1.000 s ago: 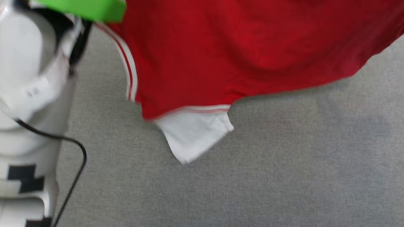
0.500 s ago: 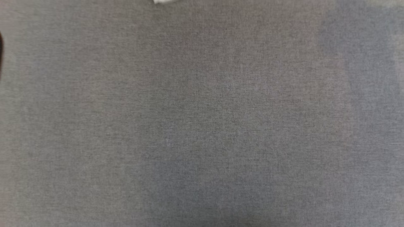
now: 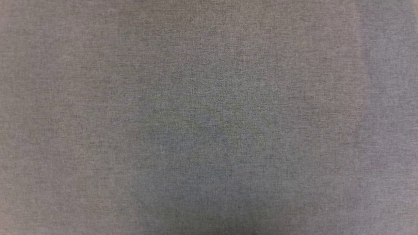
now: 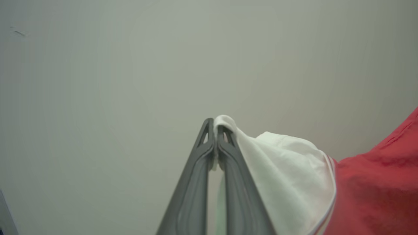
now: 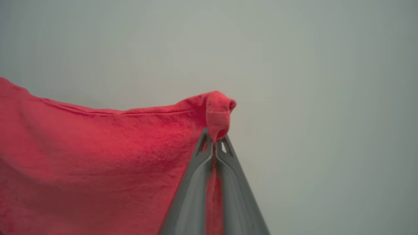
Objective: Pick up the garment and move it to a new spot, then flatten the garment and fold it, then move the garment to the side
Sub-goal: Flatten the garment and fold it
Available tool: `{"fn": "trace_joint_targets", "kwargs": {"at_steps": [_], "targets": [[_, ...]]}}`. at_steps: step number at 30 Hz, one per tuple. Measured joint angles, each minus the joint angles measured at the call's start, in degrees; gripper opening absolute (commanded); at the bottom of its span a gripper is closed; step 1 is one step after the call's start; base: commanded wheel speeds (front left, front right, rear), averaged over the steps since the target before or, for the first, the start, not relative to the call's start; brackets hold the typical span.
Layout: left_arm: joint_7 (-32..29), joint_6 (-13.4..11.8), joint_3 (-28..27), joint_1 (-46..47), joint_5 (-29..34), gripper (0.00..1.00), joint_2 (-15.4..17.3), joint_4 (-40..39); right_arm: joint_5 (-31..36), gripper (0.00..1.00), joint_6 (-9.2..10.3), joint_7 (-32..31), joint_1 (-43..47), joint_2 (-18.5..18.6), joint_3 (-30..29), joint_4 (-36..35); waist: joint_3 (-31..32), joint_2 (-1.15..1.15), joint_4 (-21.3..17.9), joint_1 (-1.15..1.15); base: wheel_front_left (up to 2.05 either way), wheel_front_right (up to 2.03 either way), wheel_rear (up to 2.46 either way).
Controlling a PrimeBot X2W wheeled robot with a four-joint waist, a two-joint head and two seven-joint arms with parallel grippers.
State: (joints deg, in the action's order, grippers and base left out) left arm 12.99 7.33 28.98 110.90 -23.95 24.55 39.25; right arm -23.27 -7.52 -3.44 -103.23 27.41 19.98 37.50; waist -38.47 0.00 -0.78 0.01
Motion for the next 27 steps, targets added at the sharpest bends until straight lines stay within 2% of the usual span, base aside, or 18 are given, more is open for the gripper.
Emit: {"fn": "trace_joint_targets", "kwargs": {"at_steps": [3,8,14,17,22,27], "targets": [[0.69,0.0,1.11,-1.98,-1.43,0.0,1.19,0.83,-1.36,0.0,0.0,1.91,1.34,-0.8,1.83,2.08,-0.26,0.0,-0.29,0.0,0.0,0.0,0.0],[1.41,0.0,3.08,-11.05,-4.49,0.0,3.35,0.16,-4.25,0.0,0.0,5.41,8.67,-2.46,5.75,4.31,0.68,0.0,-0.81,0.0,0.0,0.0,0.0],[1.67,-0.24,1.99,-25.27,-5.95,0.0,6.14,-6.03,-9.42,0.0,0.0,8.44,18.69,-2.9,11.87,2.98,3.23,0.0,-0.97,0.0,0.0,0.0,0.0],[1.68,-1.35,0.98,-34.09,-6.02,0.0,6.55,-10.57,-12.39,0.0,0.0,9.51,24.23,-1.4,14.7,1.57,4.98,0.0,-0.91,0.0,0.0,0.0,0.0],[1.67,-3.85,-1.18,-50.78,-6.35,0.0,6.64,-18.38,-16.34,0.0,0.0,10.56,34.35,3.46,19.27,-1.52,8.7,0.0,-0.55,-0.01,0.0,0.0,0.0],[1.67,-5.14,-2.04,-65.99,-7.36,0.0,6.6,-23.47,-19.46,0.0,0.0,10.87,44.72,6.8,22.1,-4.34,12.86,0.0,-0.08,-0.01,0.0,0.0,0.0]]}}
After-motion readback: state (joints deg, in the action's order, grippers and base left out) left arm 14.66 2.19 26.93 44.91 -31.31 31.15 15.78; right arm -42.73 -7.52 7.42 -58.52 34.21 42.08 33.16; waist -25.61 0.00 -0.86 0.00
